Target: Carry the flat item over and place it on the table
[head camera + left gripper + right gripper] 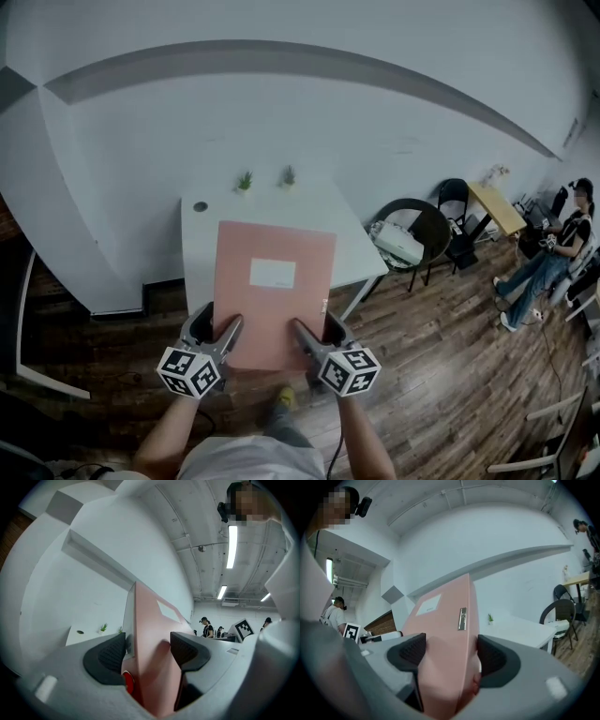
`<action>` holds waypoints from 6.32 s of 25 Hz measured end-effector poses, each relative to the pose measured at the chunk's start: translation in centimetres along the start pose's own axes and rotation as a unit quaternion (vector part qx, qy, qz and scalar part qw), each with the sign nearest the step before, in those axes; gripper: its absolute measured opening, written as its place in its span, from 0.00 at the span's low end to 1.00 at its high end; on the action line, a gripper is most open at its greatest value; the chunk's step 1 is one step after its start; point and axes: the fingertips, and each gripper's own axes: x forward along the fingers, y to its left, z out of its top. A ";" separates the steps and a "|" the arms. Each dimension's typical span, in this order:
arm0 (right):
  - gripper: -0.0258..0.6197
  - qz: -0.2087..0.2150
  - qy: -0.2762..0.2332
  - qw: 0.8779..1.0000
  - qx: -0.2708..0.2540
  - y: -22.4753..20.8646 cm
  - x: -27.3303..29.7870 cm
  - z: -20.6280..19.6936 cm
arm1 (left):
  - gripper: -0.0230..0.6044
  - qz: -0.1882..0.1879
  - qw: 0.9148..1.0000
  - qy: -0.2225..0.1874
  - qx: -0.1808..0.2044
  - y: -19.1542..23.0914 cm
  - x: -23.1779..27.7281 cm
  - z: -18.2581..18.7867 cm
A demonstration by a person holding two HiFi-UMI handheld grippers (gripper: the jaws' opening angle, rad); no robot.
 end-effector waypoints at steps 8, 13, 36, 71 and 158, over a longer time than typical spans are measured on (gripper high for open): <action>0.56 0.010 0.031 0.999 0.018 -9.2 7.6 1.2 | 0.49 0.021 0.999 0.024 -0.015 3.2 10.7 -2.1; 0.56 0.021 0.041 0.999 0.019 -14.4 12.9 3.5 | 0.49 0.042 0.999 0.024 -0.018 5.3 17.7 -2.0; 0.56 0.058 0.072 0.995 0.032 -20.3 24.2 5.9 | 0.49 0.093 0.995 0.032 -0.023 11.8 27.1 -1.1; 0.56 0.013 0.181 0.979 0.089 -22.7 32.9 -4.8 | 0.49 0.123 0.977 0.142 -0.103 22.6 29.4 -10.8; 0.04 -0.023 0.070 0.997 -0.006 -20.8 24.3 4.3 | 0.04 0.163 0.984 0.059 0.049 17.8 22.6 -1.1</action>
